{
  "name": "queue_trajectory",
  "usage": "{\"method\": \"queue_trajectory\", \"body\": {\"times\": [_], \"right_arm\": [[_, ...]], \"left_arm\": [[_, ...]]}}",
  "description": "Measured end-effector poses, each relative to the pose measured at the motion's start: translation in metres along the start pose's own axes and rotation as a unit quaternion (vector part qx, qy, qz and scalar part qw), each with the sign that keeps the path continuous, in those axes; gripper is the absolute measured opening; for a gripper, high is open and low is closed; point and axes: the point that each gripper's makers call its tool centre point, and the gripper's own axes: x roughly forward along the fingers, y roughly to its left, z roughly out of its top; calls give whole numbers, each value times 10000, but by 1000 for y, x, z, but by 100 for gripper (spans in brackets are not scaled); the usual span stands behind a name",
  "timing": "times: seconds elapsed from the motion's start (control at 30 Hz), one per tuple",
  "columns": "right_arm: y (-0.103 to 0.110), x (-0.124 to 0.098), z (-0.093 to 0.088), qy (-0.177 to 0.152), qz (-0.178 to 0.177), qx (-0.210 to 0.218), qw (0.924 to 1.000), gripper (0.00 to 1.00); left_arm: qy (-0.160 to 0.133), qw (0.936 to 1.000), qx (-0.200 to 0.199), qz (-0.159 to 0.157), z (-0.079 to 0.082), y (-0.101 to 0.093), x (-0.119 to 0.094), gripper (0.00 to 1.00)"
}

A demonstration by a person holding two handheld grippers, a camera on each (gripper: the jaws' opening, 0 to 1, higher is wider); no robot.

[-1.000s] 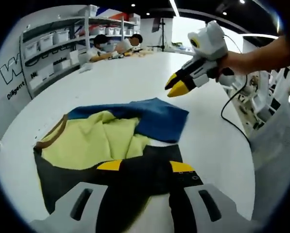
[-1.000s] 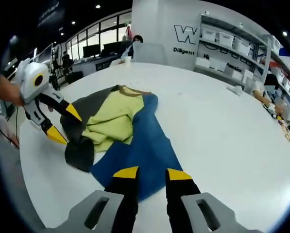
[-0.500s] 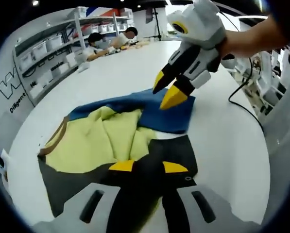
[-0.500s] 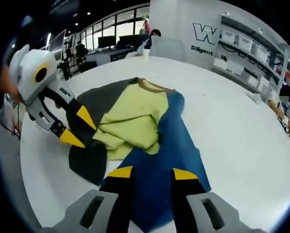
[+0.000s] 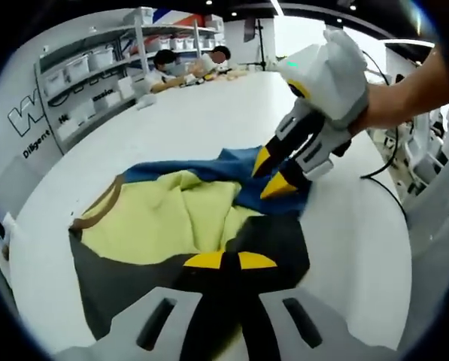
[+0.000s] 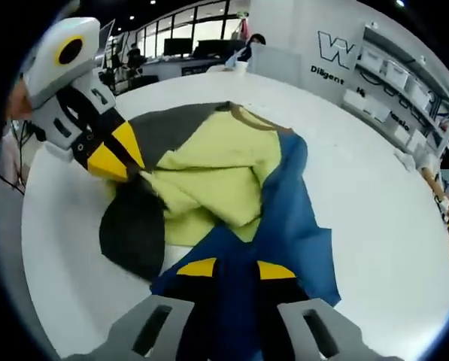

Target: Fold the garment on the visible template until the final outline fits inside the template.

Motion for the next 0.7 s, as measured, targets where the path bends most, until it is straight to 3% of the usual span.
{"method": "queue_trajectory", "body": {"times": [0.03, 0.33, 0.7], "right_arm": [[-1, 0, 0, 8, -5, -35, 10000, 0], [-13, -10, 0, -36, -163, -91, 9998, 0], [-38, -23, -12, 104, -386, -76, 9992, 0]], "left_arm": [[-3, 10000, 14, 18, 0, 2, -1, 10], [-221, 9995, -15, 230, 6, 26, -24, 10], [-319, 9971, -371, 584, -6, 64, -57, 8]]}}
